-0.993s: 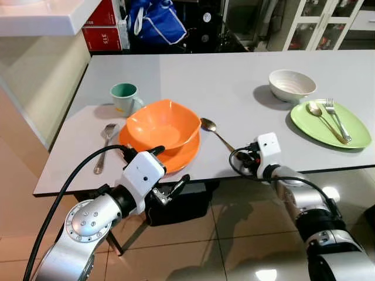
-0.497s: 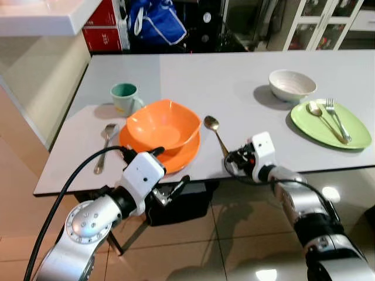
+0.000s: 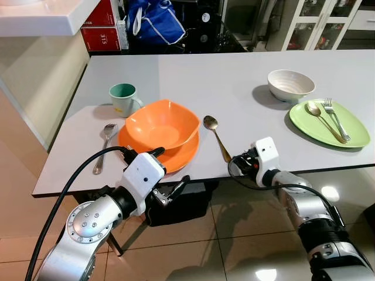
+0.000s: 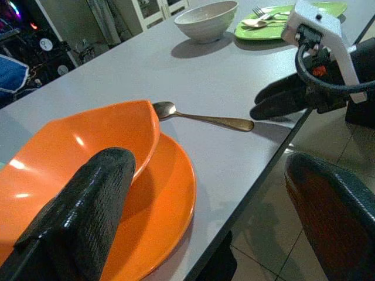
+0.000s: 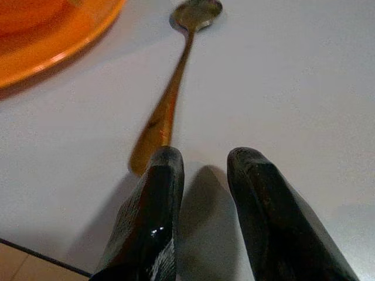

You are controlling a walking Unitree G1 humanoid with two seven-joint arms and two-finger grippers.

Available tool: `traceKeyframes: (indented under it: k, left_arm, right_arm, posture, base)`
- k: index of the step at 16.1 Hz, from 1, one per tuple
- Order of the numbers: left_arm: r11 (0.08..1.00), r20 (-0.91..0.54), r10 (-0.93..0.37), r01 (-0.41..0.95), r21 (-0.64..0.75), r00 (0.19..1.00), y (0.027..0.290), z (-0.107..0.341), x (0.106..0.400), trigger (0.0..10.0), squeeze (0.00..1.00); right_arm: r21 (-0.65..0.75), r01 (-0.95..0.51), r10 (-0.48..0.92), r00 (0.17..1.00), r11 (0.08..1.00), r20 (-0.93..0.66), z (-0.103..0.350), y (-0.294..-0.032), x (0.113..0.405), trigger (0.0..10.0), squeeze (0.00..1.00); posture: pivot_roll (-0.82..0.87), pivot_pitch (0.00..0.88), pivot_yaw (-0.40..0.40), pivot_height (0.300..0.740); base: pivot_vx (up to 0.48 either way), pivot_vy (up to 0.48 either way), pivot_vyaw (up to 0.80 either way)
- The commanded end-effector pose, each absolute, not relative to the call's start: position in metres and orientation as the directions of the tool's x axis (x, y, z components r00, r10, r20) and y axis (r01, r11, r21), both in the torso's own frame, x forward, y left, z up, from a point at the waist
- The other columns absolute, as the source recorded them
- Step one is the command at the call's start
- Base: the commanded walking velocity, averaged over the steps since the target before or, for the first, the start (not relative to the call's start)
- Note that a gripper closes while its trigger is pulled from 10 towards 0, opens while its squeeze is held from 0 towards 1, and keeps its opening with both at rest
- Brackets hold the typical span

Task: Setting the table

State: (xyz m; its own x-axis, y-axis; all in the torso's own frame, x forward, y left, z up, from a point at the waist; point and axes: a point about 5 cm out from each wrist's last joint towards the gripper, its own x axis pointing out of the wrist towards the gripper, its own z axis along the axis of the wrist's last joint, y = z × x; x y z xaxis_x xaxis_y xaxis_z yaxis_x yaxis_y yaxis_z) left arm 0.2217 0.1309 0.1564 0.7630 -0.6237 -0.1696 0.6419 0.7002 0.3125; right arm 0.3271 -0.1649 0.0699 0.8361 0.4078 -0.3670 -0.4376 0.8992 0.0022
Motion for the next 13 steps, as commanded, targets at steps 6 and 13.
traceKeyframes:
  k: [6, 13]
  left_arm:
    - [0.702, -0.162, -0.621, 0.637, 0.318, 0.766, 0.130, 0.156, 0.223, 10.0, 0.00]
    - [0.701, -0.157, -0.625, 0.638, 0.318, 0.765, 0.129, 0.157, 0.223, 10.0, 0.00]
  right_arm:
    - [0.023, -0.490, 0.468, 0.817, 0.872, -0.337, 0.077, -0.154, 0.325, 10.0, 0.00]
    - [0.027, -0.522, 0.498, 0.795, 0.852, -0.346, 0.075, -0.147, 0.321, 10.0, 0.00]
  posture:
    - [-0.07, 0.000, -0.014, 0.740]
    - [-0.06, 0.000, -0.015, 0.740]
  base:
    - [0.000, 0.000, 0.00]
    - [0.000, 0.000, 0.00]
